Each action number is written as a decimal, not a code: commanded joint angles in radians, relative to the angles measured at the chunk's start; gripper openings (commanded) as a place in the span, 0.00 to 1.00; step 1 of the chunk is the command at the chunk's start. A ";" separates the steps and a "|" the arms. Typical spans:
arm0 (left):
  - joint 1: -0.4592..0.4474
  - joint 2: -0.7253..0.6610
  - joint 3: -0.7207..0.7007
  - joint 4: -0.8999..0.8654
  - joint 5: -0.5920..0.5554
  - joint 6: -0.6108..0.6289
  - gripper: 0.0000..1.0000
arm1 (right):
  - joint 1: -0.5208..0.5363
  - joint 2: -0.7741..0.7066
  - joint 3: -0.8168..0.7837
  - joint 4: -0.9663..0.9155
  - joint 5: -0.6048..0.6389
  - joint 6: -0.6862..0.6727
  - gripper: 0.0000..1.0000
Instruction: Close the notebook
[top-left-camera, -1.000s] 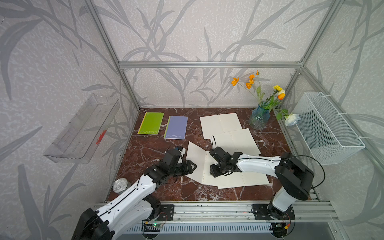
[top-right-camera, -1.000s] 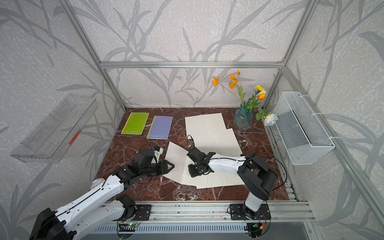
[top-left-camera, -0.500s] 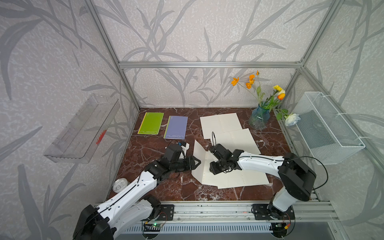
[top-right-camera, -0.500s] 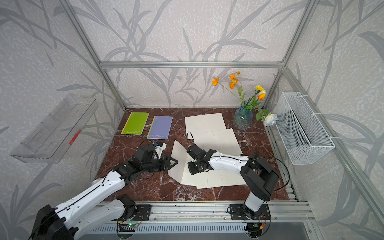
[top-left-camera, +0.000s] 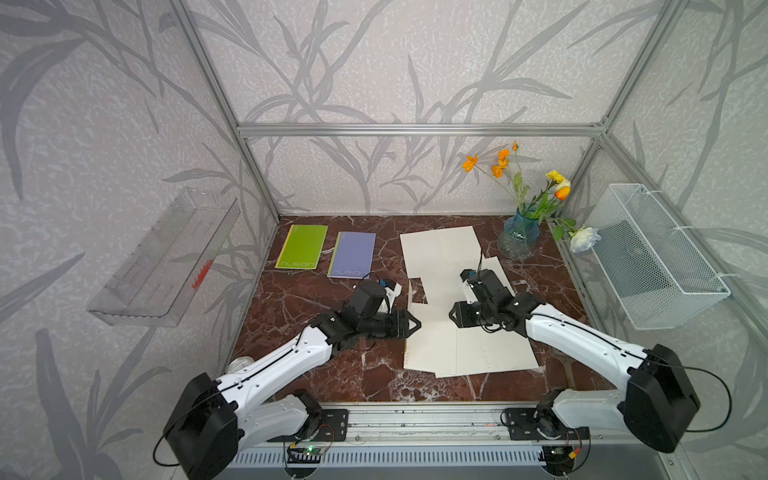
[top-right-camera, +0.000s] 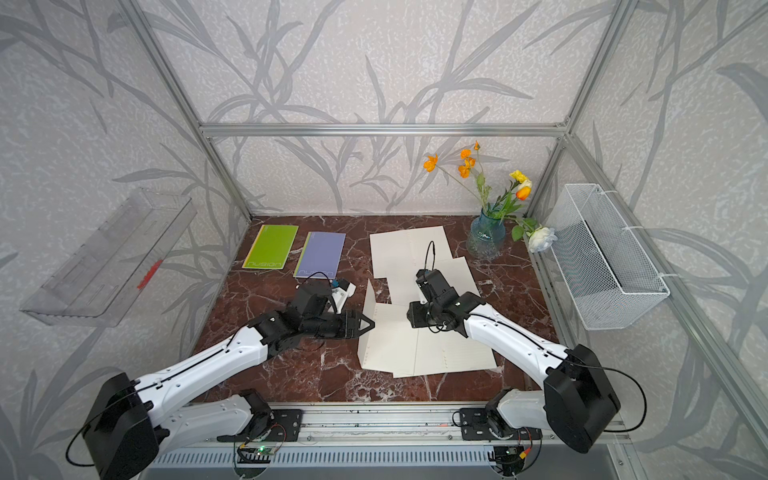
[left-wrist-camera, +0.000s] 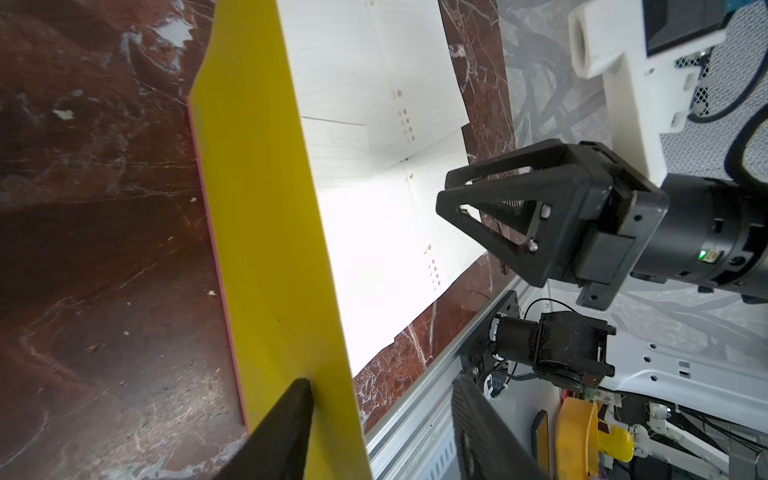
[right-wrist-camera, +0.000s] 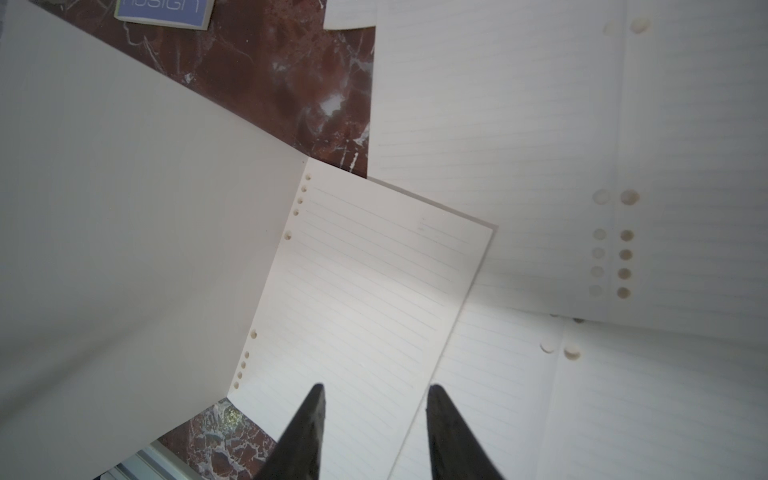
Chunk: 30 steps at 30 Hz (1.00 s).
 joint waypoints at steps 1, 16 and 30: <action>-0.027 0.051 0.057 0.023 0.011 0.032 0.55 | -0.018 -0.047 -0.039 -0.064 0.013 -0.019 0.41; -0.078 0.202 0.015 0.258 0.059 -0.007 0.55 | -0.053 -0.134 -0.111 -0.095 0.025 -0.017 0.44; -0.042 0.263 0.018 0.093 -0.136 0.003 0.56 | -0.057 -0.049 -0.111 -0.049 -0.062 -0.035 0.45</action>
